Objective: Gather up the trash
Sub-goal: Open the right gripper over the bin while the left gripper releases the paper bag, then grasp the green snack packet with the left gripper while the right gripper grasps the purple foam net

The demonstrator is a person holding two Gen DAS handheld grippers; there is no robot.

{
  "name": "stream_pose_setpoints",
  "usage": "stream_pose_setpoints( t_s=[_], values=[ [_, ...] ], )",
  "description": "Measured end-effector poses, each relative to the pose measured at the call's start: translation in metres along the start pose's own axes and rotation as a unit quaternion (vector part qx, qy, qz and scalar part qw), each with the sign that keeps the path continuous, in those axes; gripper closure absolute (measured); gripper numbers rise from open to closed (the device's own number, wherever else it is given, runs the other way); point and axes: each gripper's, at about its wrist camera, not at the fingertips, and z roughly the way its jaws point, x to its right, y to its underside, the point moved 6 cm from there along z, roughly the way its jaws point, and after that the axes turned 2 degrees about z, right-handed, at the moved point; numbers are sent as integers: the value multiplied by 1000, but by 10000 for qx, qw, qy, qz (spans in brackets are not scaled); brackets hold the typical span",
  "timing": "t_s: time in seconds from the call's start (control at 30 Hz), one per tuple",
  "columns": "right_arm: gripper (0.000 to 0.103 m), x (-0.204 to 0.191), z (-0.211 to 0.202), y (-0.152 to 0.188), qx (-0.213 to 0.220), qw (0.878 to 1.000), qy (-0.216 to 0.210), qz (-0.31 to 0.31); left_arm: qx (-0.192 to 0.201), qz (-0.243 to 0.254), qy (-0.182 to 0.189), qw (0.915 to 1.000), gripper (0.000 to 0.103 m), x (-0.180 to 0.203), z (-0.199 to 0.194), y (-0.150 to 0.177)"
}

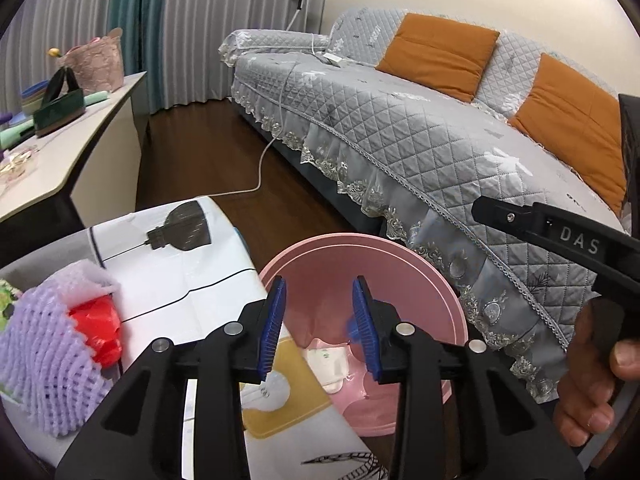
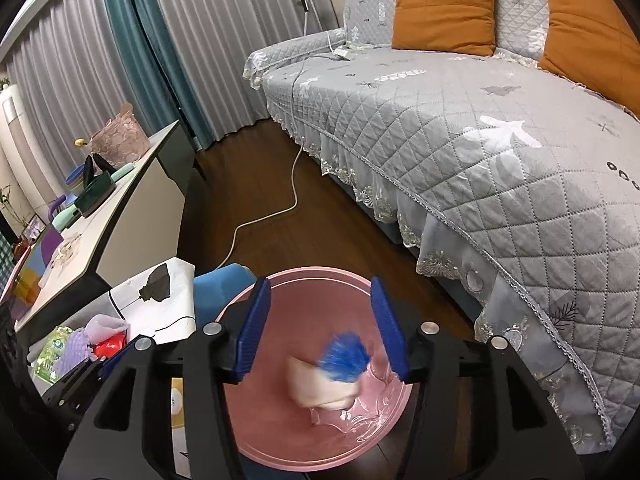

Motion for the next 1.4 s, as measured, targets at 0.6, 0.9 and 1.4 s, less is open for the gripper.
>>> stream_pose_setpoints(
  t_s=[0.6, 0.9, 1.4],
  values=[
    [42, -47, -37, 11, 220, 9981, -452, -343, 611, -330, -548, 9961, 59, -36, -108, 15],
    [77, -119, -56, 30, 305, 9893, -1209, -755, 784, -538, -1008, 9904, 59, -101, -175, 26],
    [76, -204, -18, 80, -209, 9722, -1831, -1446, 870, -1275, -1849, 9706, 66, -215, -182, 74]
  ],
)
